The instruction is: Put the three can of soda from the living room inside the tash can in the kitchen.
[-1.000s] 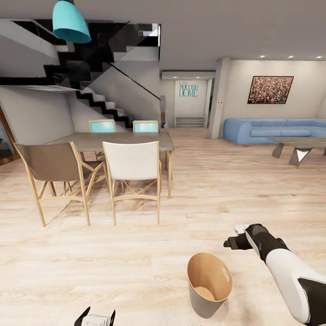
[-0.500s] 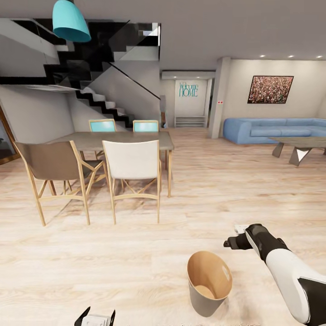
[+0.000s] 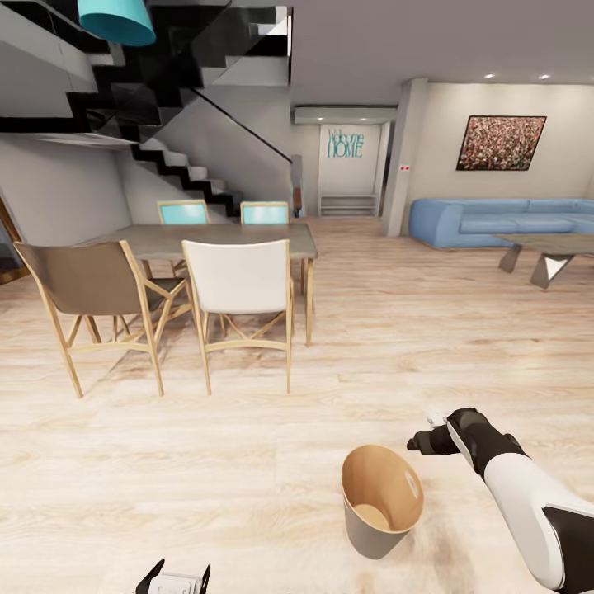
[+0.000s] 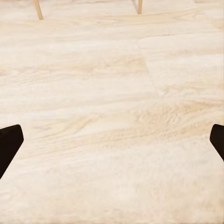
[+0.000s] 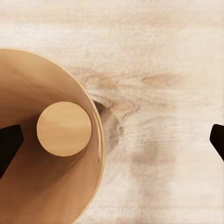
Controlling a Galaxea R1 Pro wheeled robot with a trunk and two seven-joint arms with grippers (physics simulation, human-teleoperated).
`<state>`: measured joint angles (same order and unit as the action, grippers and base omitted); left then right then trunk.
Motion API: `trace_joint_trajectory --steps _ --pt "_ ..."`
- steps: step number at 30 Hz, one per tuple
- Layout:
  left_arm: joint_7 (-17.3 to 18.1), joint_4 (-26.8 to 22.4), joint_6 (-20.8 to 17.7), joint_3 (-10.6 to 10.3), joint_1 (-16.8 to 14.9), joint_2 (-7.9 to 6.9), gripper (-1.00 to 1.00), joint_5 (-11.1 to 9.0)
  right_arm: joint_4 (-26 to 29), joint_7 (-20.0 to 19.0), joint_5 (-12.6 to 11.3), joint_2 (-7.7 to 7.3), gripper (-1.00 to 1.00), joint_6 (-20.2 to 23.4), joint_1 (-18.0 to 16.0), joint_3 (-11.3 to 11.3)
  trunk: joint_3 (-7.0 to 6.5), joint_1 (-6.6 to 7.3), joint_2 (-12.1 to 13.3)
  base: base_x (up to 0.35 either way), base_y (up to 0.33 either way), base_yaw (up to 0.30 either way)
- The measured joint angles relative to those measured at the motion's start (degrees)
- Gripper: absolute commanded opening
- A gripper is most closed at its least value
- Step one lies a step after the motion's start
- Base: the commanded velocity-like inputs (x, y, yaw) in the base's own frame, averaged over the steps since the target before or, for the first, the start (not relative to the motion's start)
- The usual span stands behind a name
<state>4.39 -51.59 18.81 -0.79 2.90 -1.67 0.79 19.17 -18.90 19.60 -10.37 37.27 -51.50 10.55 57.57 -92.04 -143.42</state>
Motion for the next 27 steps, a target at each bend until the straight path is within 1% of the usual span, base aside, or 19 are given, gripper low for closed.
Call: trace_joint_trajectory --steps 12,21,27 --pt "0.00 0.00 0.00 0.00 0.00 0.00 1.00 0.00 -0.01 0.00 0.00 0.33 1.00 0.00 0.00 0.00 2.66 -0.31 -0.16 0.000 0.000 0.000" --pt "-0.05 0.00 -0.03 0.00 0.00 0.00 1.00 -0.04 0.00 0.00 0.00 0.35 1.00 0.00 0.00 0.00 2.67 -0.31 -0.17 0.005 0.000 0.000" --pt "-0.01 0.00 -0.20 0.00 0.00 0.00 1.00 -0.01 0.06 0.00 0.00 0.35 1.00 0.00 0.00 0.00 2.67 -0.31 -0.17 0.122 0.000 0.000"
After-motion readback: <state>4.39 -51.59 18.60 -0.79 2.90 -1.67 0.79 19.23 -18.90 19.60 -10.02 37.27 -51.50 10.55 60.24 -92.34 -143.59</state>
